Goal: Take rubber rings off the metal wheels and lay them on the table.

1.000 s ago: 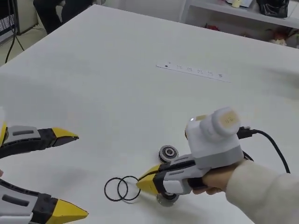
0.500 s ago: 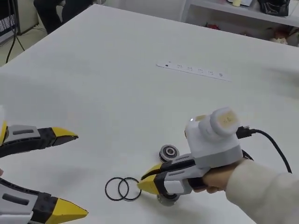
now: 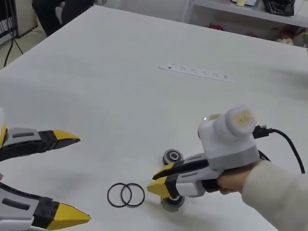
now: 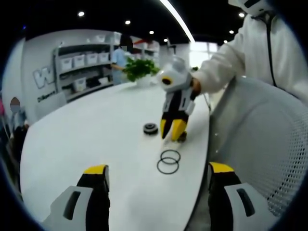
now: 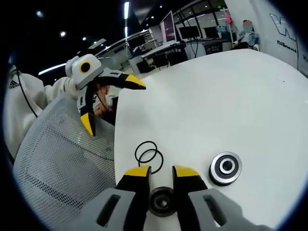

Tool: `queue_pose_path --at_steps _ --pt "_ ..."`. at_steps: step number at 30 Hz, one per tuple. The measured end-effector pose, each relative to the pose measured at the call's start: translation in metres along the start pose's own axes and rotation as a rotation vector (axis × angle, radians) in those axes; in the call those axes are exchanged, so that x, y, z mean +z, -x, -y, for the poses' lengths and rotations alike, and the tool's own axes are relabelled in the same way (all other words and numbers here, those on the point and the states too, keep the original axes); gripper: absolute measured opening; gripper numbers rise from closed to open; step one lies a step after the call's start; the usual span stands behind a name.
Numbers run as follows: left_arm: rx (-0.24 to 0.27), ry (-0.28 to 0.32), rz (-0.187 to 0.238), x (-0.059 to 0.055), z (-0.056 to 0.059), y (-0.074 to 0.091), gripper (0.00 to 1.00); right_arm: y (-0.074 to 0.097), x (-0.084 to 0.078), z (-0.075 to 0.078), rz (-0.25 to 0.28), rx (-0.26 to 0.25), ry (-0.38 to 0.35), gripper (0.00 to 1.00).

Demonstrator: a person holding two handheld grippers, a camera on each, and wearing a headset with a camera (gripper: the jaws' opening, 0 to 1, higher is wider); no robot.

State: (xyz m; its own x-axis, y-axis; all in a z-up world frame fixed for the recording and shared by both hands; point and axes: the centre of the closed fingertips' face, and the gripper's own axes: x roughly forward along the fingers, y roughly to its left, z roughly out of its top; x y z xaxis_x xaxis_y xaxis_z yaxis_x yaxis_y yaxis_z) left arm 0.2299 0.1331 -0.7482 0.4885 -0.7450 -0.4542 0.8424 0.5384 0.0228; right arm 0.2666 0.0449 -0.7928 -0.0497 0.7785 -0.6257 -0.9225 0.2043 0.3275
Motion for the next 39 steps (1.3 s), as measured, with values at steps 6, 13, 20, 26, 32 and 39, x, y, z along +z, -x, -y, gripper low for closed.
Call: queue_pose_path --at_steps 6,13,20,26,32,39 --pt "0.0 0.0 0.0 0.0 0.0 0.0 0.85 0.007 0.001 -0.002 0.008 -0.004 0.006 0.18" --pt "0.0 0.0 -0.002 0.0 0.0 0.0 0.86 0.016 0.008 -0.001 0.028 -0.019 0.013 0.24" --pt "0.001 -0.002 -0.003 0.001 0.0 0.001 0.87 0.027 0.013 -0.001 0.051 -0.037 0.025 0.29" --pt "0.001 -0.003 -0.005 0.002 -0.001 0.001 0.87 0.04 0.02 0.001 0.078 -0.058 0.032 0.34" --pt "0.0 -0.008 -0.004 0.005 -0.003 0.002 0.87 0.052 0.022 0.002 0.104 -0.084 0.039 0.38" --pt "-0.006 -0.014 -0.01 0.009 -0.002 0.002 0.87 0.064 0.024 0.008 0.127 -0.117 0.034 0.45"
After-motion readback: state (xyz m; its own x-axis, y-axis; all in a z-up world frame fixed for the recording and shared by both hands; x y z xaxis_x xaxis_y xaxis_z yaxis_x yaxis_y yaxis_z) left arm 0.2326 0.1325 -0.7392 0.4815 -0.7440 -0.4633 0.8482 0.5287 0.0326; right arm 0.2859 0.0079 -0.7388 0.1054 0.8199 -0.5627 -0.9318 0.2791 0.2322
